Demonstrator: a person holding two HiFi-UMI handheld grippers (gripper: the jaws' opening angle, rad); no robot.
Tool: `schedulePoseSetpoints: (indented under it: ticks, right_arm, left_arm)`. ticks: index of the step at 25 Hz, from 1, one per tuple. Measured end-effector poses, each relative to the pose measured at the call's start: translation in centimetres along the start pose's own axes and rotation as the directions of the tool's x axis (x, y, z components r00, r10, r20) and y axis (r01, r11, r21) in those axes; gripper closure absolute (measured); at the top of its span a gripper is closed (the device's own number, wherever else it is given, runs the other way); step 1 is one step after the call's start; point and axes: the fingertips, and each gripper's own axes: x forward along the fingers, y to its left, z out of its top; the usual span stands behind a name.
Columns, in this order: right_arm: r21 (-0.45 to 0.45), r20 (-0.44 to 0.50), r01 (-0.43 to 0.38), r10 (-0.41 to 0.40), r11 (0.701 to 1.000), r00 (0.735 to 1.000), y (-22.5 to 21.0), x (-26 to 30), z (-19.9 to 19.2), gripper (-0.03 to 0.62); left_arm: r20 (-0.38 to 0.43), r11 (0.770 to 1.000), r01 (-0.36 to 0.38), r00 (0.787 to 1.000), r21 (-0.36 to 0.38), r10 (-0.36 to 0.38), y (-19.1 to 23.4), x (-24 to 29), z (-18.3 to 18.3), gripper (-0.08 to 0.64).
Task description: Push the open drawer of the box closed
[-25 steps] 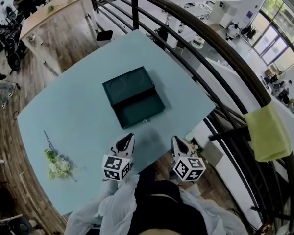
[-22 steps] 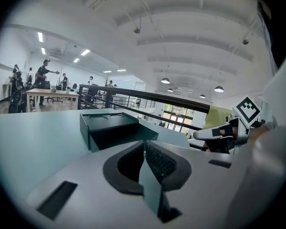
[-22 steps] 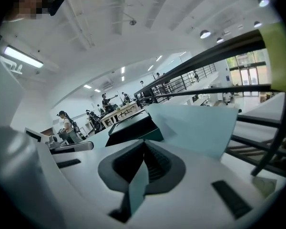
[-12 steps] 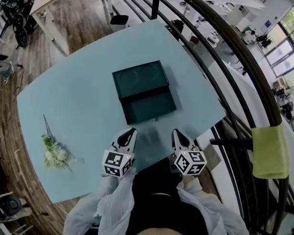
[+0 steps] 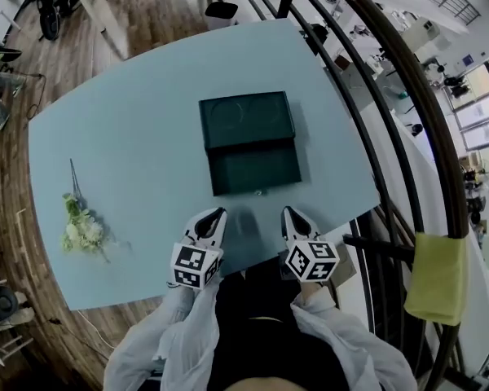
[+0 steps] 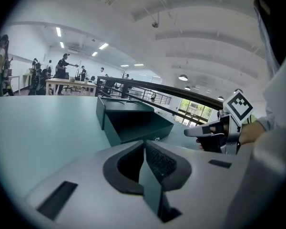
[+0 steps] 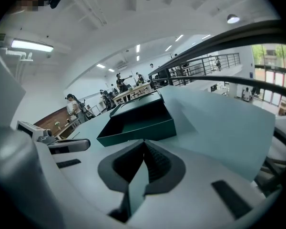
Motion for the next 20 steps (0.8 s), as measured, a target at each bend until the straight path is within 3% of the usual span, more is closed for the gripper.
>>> schedulePoseSetpoints:
  ticks: [8,15,20]
  right_arm:
    - [-0.06,-0.103,-0.069,0.062,0.996,0.993,-0.4,2.4,0.4,0.584]
    - [-0.07,-0.14,-0.091,0.081,0.993,0.987,-1.3,4.0,0.2,0.584]
    - [-0.073,-0.163,-0.107,0.094,0.992,0.982,-1.5,4.9,0.1,0.584]
  left_arm:
    - [-0.053,0.992,-0.101,0.994,-0.079,0.097,0.2,1.1,-1.5,0.532]
    - [-0.091,0.987,-0.144,0.986,-0.071,0.137,-0.1,2.7,-2.7,0.532]
    - [-0.135,0.978,-0.179,0.977,-0.104,0.164,-0.1,3.4,-3.8,0.533]
